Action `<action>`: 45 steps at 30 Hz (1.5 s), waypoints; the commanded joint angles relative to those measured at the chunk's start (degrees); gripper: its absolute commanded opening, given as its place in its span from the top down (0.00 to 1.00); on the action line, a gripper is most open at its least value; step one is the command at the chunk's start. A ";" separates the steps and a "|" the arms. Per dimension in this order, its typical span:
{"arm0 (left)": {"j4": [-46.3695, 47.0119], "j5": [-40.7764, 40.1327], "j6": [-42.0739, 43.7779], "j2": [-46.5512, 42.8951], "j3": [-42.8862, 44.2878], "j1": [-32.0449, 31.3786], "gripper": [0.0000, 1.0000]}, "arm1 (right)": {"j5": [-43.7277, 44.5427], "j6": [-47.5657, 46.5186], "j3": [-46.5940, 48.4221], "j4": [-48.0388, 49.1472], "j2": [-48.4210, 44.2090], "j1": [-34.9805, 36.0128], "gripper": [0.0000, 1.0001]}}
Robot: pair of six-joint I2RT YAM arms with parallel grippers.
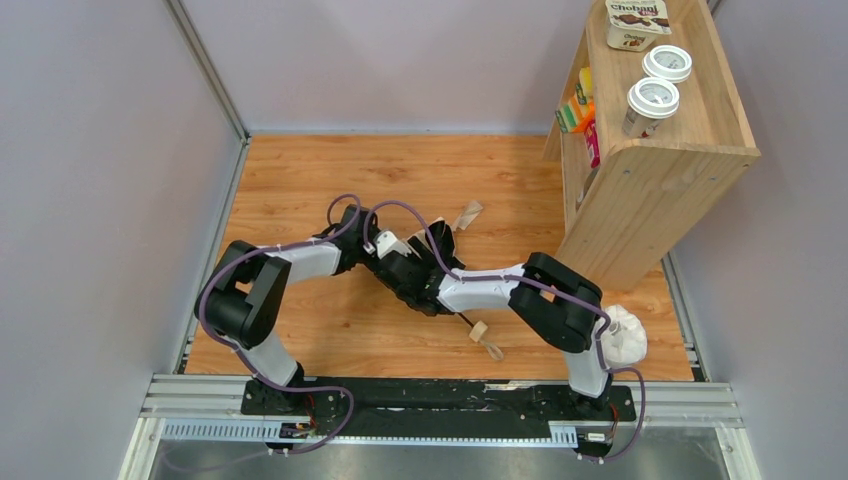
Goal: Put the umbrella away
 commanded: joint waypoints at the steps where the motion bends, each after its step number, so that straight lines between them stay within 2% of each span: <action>1: -18.55 -2.63 1.48 2.04 -4.08 -1.33 1.00 | 0.67 2.65 -3.69 -2.83 2.85 -1.88 0.25; 2: -18.20 -2.46 1.47 1.86 -3.99 -1.42 1.00 | 0.23 3.17 -3.52 -3.09 3.29 -2.14 0.28; 3: -18.20 -2.37 1.39 1.95 -3.81 -1.42 1.00 | -0.12 3.52 -3.69 -3.18 3.82 -2.49 0.36; 4: -17.93 -2.37 1.39 1.86 -3.90 -1.42 1.00 | -0.56 3.61 -3.87 -3.27 3.99 -2.84 0.45; 5: -17.67 -2.02 1.39 1.77 -3.81 -1.33 1.00 | -1.17 3.70 -4.13 -3.18 4.17 -3.02 0.60; 8: -15.13 -1.40 1.74 1.16 -4.51 -1.33 1.00 | -4.68 4.05 -5.88 -2.39 3.38 -4.16 0.86; 9: -12.51 -1.14 2.00 0.98 -4.86 -1.24 1.00 | -6.35 4.40 -6.41 -2.30 3.12 -4.60 0.98; 10: -10.48 -0.96 2.44 0.28 -5.74 -1.24 0.98 | -8.45 4.67 -6.94 -2.39 2.60 -5.21 1.00; 12: -5.03 -0.79 3.84 -1.38 -7.41 -1.16 0.75 | -12.93 5.02 -8.52 -1.95 1.72 -6.09 1.00; 13: -2.32 -1.40 4.98 -2.09 -7.68 -0.90 0.55 | -16.18 4.93 -9.22 -1.60 1.10 -6.62 1.00; 14: -1.16 -1.66 6.38 -3.14 -8.03 -0.63 0.44 | -18.99 5.02 -9.84 -1.42 0.75 -6.97 1.00; 15: -0.10 -2.10 7.35 -3.85 -8.12 -0.11 0.22 | -21.89 5.37 -10.19 -1.51 0.40 -7.41 1.00; 16: -0.26 -2.45 8.23 -5.16 -8.12 0.16 0.21 | -26.53 5.72 -10.28 -1.94 0.39 -8.29 1.00; 20: 2.19 -0.89 9.12 -8.68 -10.13 2.18 0.21 | -43.33 7.91 -11.07 -1.34 0.39 -12.59 1.00; 25: 11.76 1.14 7.10 -9.22 -14.18 2.80 0.21 | -63.11 13.09 -10.11 0.50 3.11 -17.34 1.00; 27: 10.73 1.85 6.84 -7.21 -13.75 2.80 0.21 | -68.92 15.38 -9.76 1.83 3.90 -19.01 1.00; 32: 0.03 0.54 4.38 -2.10 -11.29 2.62 0.21 | -82.11 21.79 -6.07 2.79 7.42 -23.49 1.00; 36: -1.67 -1.05 2.97 -0.78 -12.25 1.57 0.22 | -88.97 24.00 -3.79 3.86 9.18 -25.52 1.00; 39: -2.46 -2.63 4.37 1.15 -11.81 0.69 0.35 | -90.56 21.90 -0.45 -0.35 10.32 -25.61 1.00; 40: -0.90 -2.55 4.55 1.59 -11.99 0.69 0.65 | -91.00 20.94 0.26 -1.76 10.50 -25.61 1.00; 41: -0.36 -2.55 4.12 2.03 -12.51 0.60 0.86 | -92.13 20.15 0.87 -2.47 10.59 -25.61 1.00; 45: 0.97 -3.07 4.64 2.91 -12.17 0.51 0.92 | -91.54 18.21 2.54 -5.46 9.71 -25.43 1.00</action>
